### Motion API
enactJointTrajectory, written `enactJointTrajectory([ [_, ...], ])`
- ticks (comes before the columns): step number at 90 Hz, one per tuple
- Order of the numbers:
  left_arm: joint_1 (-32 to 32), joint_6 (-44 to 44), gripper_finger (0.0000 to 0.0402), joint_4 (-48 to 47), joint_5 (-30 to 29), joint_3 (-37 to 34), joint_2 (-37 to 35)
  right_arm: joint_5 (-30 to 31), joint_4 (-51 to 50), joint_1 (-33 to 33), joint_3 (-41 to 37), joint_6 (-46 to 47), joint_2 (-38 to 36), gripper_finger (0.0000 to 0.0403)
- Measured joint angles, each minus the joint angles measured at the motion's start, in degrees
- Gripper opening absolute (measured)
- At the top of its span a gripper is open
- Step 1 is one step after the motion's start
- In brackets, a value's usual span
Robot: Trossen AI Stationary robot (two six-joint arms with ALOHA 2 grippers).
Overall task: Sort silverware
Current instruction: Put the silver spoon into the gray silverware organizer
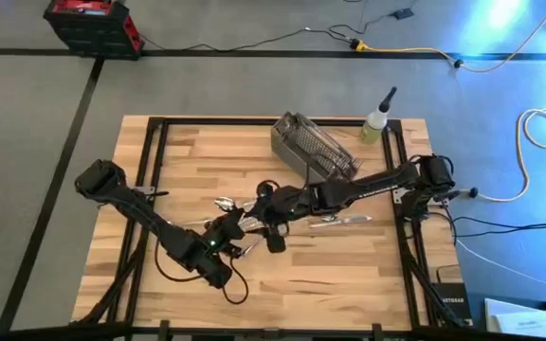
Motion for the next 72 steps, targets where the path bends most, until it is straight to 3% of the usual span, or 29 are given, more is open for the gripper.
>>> enactJointTrajectory([
  [7, 0.0, 0.0, 0.0000, 0.0, 0.1, 0.0, 0.0, 6.6, -1.0, 1.6, -0.1, -2.5, 0.0, 0.0190],
  [14, 0.0, 0.0, 0.0000, 0.0, 0.3, 0.0, 0.0, 8.8, -0.6, 2.5, 0.0, -2.6, 0.0, 0.0190],
  [23, 0.0, 0.2, 0.0000, 0.0, 0.9, 0.0, 0.0, 11.3, -1.4, 2.7, 0.0, 2.2, 0.0, 0.0190],
  [34, 0.0, 1.6, 0.0000, 0.2, 0.9, 0.0, 0.0, 18.4, -3.6, 2.2, 0.0, 9.9, 1.3, 0.0190],
  [72, 1.7, 11.1, 0.0000, 0.3, 7.9, -0.1, 0.0, 8.6, -7.1, 0.4, 0.0, 18.9, 2.7, 0.0190],
])
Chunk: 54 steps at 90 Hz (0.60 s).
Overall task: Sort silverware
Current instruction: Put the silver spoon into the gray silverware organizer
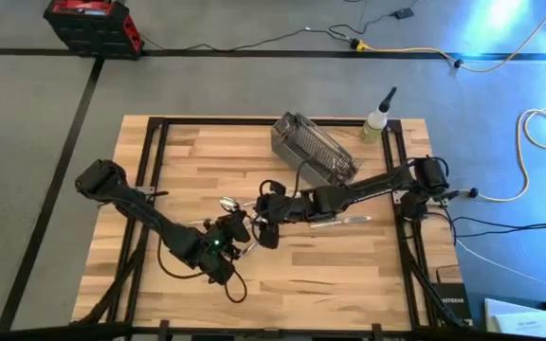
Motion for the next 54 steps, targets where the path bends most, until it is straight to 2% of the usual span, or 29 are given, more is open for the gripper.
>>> enactJointTrajectory([
  [15, 0.9, 5.0, 0.0000, 1.0, 4.8, 0.0, 0.0, -1.9, 1.2, -0.1, 0.0, 0.8, 1.6, 0.0190],
  [29, 1.0, 12.5, 0.0000, 7.4, 7.0, 0.0, 0.0, -2.8, 0.6, -1.2, 0.0, 2.0, 2.9, 0.0185],
  [54, 1.9, 18.5, 0.0000, 10.2, 10.4, 0.0, 0.1, -4.9, 0.8, -1.7, 0.0, 2.7, 3.7, 0.0113],
])
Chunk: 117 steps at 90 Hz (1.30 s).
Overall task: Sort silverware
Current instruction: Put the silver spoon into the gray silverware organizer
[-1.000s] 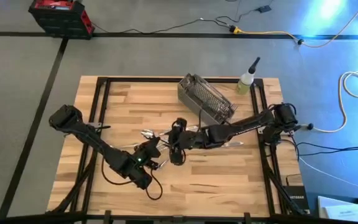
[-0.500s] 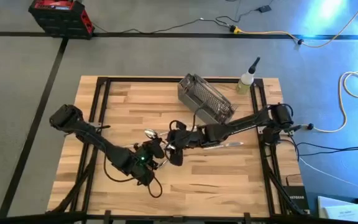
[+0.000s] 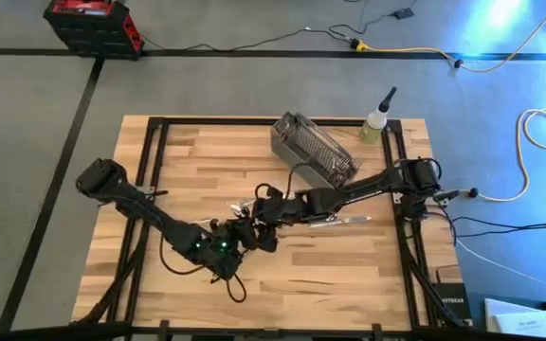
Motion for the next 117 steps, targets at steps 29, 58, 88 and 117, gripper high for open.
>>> enactJointTrajectory([
  [29, 0.9, 0.1, 0.0000, -0.1, -0.7, 0.0, 0.0, 0.0, 0.1, 0.0, 0.0, 2.1, 0.0, 0.0010],
  [58, 0.9, -5.2, 0.0000, -3.9, -1.6, 0.2, 0.0, -1.0, 1.0, -0.1, 0.0, 1.6, 0.0, 0.0003],
  [88, 0.5, -14.6, 0.0044, -3.7, -2.8, 0.1, -0.1, -1.1, 0.8, 0.0, 0.0, 1.0, -0.1, 0.0001],
  [117, 0.2, -20.9, 0.0174, -3.5, -4.5, 0.0, -0.1, -0.9, -0.6, 0.1, 0.0, 0.7, -1.1, 0.0003],
])
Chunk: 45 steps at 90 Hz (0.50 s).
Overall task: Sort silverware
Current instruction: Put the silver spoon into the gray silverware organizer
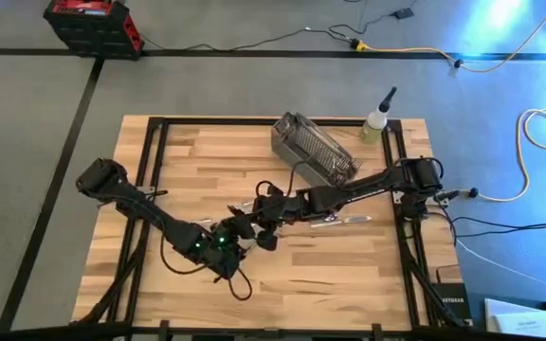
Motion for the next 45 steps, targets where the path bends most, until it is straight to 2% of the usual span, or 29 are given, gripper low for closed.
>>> enactJointTrajectory([
  [18, -0.6, -4.6, 0.0214, -0.4, -5.9, 0.0, -0.3, 2.5, -1.9, -0.1, 0.0, -0.5, -1.2, 0.0002],
  [33, -1.8, -5.7, 0.0219, -1.2, -12.2, 0.0, -0.3, 4.6, -5.2, -0.1, 0.0, -1.2, -2.1, 0.0001],
  [45, -2.7, -8.7, 0.0218, -1.1, -14.4, 0.0, -0.8, 7.4, -7.4, -0.2, 0.0, -1.2, -2.7, 0.0001],
])
